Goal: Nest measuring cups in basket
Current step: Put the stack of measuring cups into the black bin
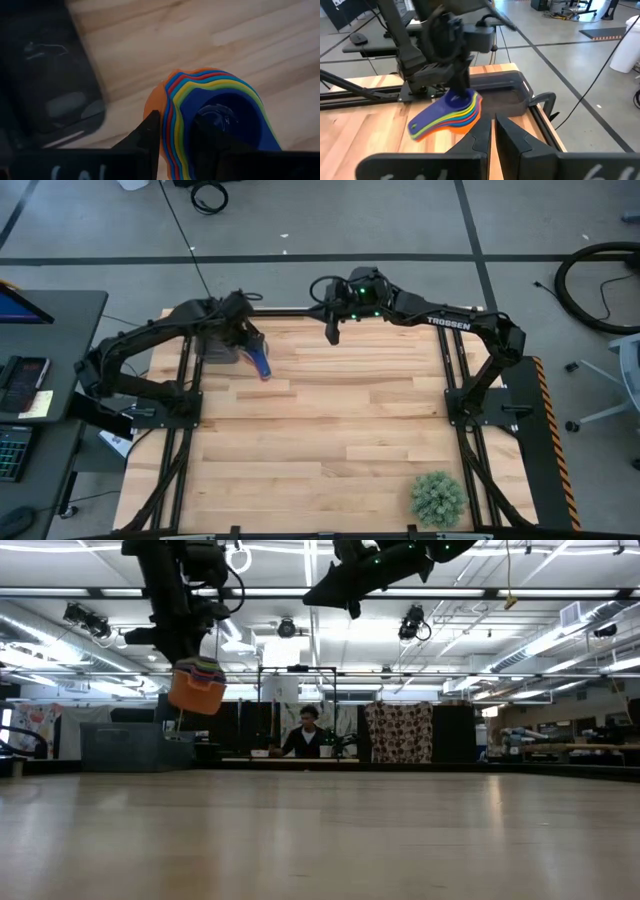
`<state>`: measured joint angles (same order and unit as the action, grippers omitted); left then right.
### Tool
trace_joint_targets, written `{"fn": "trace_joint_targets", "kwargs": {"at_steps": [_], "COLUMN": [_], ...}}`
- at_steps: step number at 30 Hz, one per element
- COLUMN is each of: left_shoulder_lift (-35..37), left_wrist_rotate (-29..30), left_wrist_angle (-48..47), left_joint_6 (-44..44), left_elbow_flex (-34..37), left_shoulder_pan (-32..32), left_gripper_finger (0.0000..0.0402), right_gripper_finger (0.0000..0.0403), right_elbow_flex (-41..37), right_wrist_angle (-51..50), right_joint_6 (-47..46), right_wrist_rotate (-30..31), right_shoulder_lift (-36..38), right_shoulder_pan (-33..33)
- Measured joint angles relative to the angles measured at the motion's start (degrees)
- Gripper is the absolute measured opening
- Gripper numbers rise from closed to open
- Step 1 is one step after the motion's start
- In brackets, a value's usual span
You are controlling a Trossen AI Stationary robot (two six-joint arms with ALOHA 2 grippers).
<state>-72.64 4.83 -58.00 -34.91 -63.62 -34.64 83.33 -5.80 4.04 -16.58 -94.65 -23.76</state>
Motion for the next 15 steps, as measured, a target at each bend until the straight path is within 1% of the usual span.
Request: {"fn": "trace_joint_targets", "kwargs": {"at_steps": [7,15], "left_shoulder_lift": [0.0,0.0], "left_wrist_rotate": [-1.1,-1.2], "left_wrist_angle": [-1.6,-1.5], "left_joint_6": [3.7,3.7], "left_elbow_flex": [-0.3,-0.3], "left_shoulder_pan": [-7.2,-13.1], "left_gripper_finger": [0.0082,0.0081], "right_gripper_finger": [0.0029,0.0029], "right_elbow_flex": [0.0,0.0], "right_wrist_angle": [-0.6,-1.5], "right_joint_6": [-0.1,-1.0], "right_wrist_rotate": [0.0,0.0], "right_shoulder_lift": [0.0,0.0], "right_shoulder_pan": [0.4,0.4]}}
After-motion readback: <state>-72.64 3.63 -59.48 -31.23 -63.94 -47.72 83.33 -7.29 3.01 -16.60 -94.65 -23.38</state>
